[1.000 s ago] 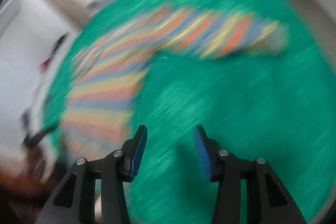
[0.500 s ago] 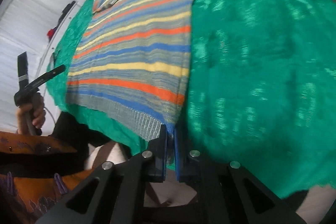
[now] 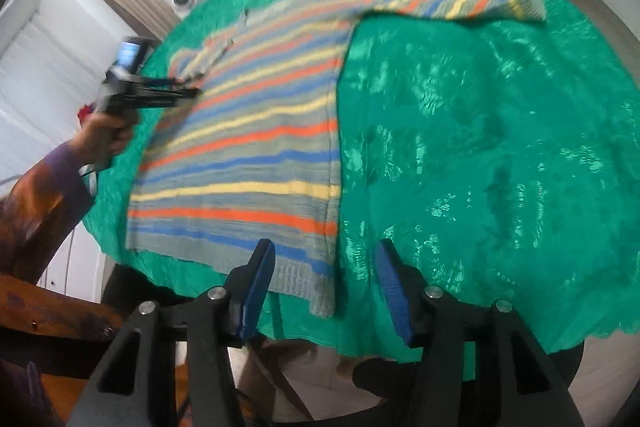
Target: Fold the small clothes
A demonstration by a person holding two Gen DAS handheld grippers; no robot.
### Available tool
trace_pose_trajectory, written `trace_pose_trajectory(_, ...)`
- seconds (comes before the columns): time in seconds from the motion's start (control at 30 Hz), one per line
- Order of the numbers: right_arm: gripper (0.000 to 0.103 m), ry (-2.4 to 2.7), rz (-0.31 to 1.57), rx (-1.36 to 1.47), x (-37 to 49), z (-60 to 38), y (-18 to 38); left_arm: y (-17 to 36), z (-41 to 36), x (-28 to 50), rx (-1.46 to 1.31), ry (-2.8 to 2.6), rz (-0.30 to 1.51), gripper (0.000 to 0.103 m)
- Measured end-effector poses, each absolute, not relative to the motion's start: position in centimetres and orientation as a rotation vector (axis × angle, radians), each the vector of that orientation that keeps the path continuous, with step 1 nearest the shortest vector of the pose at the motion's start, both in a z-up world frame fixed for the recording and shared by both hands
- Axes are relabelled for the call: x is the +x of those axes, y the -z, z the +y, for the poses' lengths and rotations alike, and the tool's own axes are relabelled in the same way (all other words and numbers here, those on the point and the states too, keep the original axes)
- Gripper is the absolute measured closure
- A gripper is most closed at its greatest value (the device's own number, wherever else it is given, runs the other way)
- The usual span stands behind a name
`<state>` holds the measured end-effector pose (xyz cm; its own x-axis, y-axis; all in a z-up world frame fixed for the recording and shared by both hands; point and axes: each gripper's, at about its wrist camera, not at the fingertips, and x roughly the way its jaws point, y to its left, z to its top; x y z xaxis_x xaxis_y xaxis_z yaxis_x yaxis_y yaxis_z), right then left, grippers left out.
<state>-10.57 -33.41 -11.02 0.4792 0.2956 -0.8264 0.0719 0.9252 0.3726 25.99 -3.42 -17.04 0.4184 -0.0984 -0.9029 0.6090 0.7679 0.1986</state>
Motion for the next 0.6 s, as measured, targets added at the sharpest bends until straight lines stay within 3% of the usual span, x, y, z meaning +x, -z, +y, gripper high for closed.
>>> trace_pose_trajectory(0.03,0.048,-0.137,1.055,0.387,-11.0,-33.3,10.8,16.9,-3.1,26.5,0.515,0.474,1.053,0.041)
trace_pose_trajectory(0.07,0.046,-0.131,1.044,0.393,-11.5,-33.2,10.7,16.5,-2.4,27.3,0.441,0.466,1.062,0.077)
trace_pose_trajectory(0.1,0.046,-0.13,1.041,0.401,-11.8,-33.0,10.8,16.2,-1.5,27.8,0.383,0.449,1.071,0.099)
trace_pose_trajectory(0.3,0.046,-0.176,1.081,0.388,-10.5,-30.5,11.5,11.3,8.0,28.8,-0.001,0.331,0.983,0.1)
trace_pose_trajectory(0.4,0.046,-0.194,1.055,0.364,-9.3,-30.1,10.6,8.4,17.2,28.5,-0.22,0.161,0.904,0.1)
trace_pose_trajectory(0.6,0.046,-0.216,1.048,0.363,-8.1,-29.6,10.4,10.8,30.9,26.6,-0.495,-0.152,0.915,0.1)
